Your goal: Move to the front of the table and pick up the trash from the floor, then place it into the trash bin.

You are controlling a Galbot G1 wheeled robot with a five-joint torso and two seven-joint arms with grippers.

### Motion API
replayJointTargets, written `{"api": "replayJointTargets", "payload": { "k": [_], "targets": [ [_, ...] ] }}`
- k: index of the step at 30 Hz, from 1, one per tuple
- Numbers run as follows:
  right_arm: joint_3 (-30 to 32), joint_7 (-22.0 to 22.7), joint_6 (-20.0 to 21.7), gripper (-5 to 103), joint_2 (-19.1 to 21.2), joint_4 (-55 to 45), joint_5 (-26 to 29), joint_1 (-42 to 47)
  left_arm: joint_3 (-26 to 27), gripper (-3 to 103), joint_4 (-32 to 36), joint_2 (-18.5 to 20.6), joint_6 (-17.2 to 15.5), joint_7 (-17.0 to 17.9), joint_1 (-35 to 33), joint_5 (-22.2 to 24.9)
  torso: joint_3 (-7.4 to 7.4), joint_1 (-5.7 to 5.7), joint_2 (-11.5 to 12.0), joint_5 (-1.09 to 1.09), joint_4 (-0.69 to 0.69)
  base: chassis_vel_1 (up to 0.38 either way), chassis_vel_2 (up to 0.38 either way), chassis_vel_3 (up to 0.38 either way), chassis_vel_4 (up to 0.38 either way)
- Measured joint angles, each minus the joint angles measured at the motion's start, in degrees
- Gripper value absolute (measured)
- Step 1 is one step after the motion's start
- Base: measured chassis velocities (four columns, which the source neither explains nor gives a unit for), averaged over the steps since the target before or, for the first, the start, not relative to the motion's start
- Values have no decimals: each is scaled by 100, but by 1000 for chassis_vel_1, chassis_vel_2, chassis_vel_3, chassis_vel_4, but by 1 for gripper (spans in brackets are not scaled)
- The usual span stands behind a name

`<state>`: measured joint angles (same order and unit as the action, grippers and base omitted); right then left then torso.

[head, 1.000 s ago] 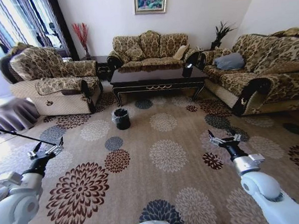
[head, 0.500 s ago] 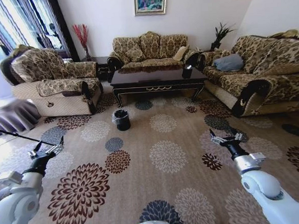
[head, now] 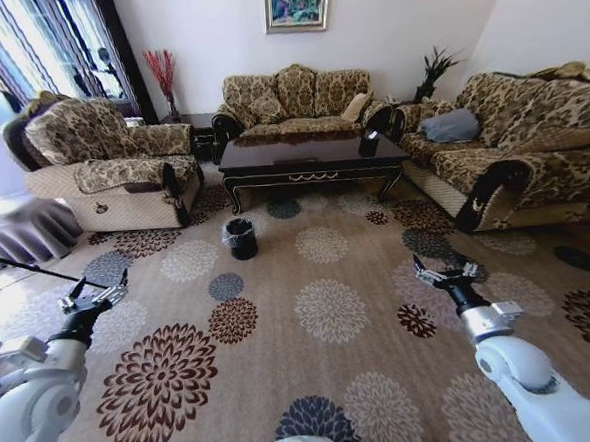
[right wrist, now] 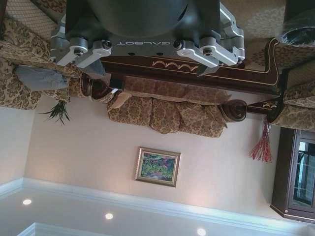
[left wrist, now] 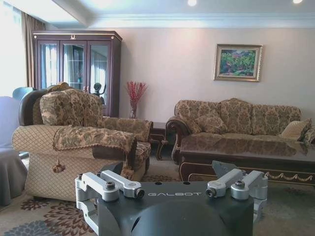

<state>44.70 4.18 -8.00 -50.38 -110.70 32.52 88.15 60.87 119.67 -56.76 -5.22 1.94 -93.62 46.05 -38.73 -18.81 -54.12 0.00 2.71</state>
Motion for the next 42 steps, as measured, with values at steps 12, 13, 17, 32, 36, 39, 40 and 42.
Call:
{"api": "replayJointTargets", "payload": {
  "k": [12,13,17,32,36,39,40,42],
  "targets": [
    [-7,7,-8,100,-19,7,-6,7,-30,100,-14,6,-4,-2,27,-2,-200,-149,-346,0,0,0,0,0,0],
    [-7,8,-9,100,-19,6,-7,7,-30,100,-13,7,-4,-2,27,-1,-218,-166,-382,0,0,0,0,0,0],
    [-7,10,-9,100,-21,0,-8,10,-19,100,-2,7,-5,-2,11,0,-284,-219,-501,0,0,0,0,0,0],
    [-5,12,-28,100,-23,-20,-12,18,30,100,106,-25,-10,-2,-99,-1,-518,-397,-913,0,0,0,0,0,0],
    [-7,12,-30,100,-24,-21,-12,18,30,100,114,-32,-11,-2,-112,-10,-578,-442,-1016,0,0,0,0,0,0],
    [-11,12,-35,100,-28,-19,-12,17,23,100,116,-32,-12,-2,-114,-19,-634,-492,-1124,0,0,0,0,0,0],
    [-13,12,-35,100,-28,-18,-12,17,20,100,117,-32,-12,2,-115,-21,-650,-504,-1152,0,0,0,0,0,0],
    [-16,12,-36,100,-28,-15,-12,16,14,100,120,-30,-13,16,-117,-22,-668,-519,-1184,0,0,0,0,0,0]
  ]
}}
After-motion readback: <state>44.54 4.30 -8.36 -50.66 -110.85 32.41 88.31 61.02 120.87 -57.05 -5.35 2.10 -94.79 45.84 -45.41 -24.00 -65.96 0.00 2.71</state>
